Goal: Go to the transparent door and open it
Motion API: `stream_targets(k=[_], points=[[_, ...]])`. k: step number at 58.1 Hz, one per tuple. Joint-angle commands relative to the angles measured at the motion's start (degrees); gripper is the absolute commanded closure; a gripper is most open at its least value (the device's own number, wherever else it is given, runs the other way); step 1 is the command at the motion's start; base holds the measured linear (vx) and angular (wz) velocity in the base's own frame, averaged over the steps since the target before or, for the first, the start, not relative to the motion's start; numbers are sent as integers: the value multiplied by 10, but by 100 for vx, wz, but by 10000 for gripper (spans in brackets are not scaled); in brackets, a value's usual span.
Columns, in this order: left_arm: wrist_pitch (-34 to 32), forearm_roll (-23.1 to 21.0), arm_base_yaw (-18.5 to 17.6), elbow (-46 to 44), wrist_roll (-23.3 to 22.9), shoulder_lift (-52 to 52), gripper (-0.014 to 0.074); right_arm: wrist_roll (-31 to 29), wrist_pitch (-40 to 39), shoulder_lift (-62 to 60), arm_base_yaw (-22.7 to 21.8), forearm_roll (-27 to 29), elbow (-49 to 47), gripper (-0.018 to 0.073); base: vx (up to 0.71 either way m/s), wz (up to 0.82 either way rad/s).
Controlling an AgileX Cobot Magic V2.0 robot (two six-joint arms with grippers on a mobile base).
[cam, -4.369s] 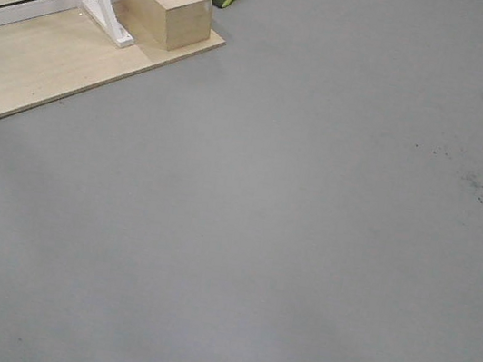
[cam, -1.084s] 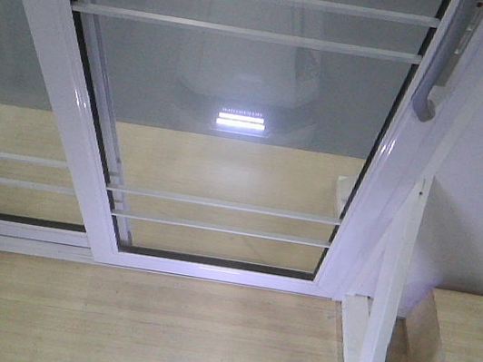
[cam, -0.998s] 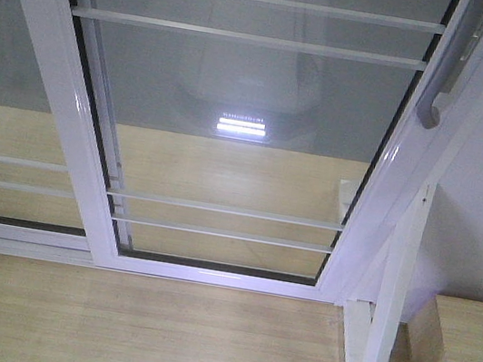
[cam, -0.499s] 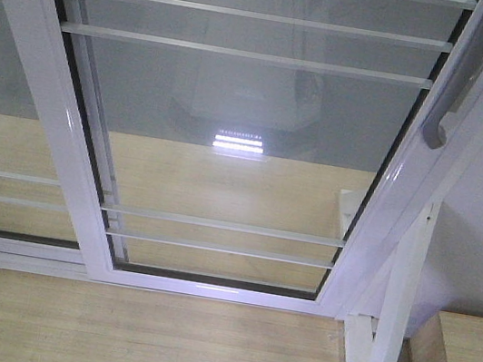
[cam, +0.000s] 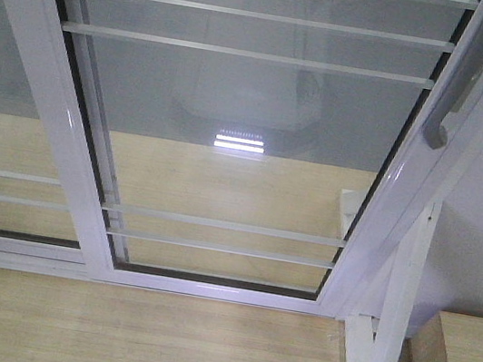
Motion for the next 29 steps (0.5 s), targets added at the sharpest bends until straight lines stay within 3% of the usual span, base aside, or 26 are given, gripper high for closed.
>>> stream_targets(k=[1, 19, 29], points=[[-43, -4, -2, 13, -1, 11, 596, -2, -44, 5, -1, -1, 7, 559, 0, 0], [-47, -3, -2, 13, 1, 11, 596, -2, -45, 5, -1, -1, 7, 559, 0, 0], [-92, 0, -2, 13, 1, 11, 596, -4, -79, 5, -1, -1, 7, 559, 0, 0]])
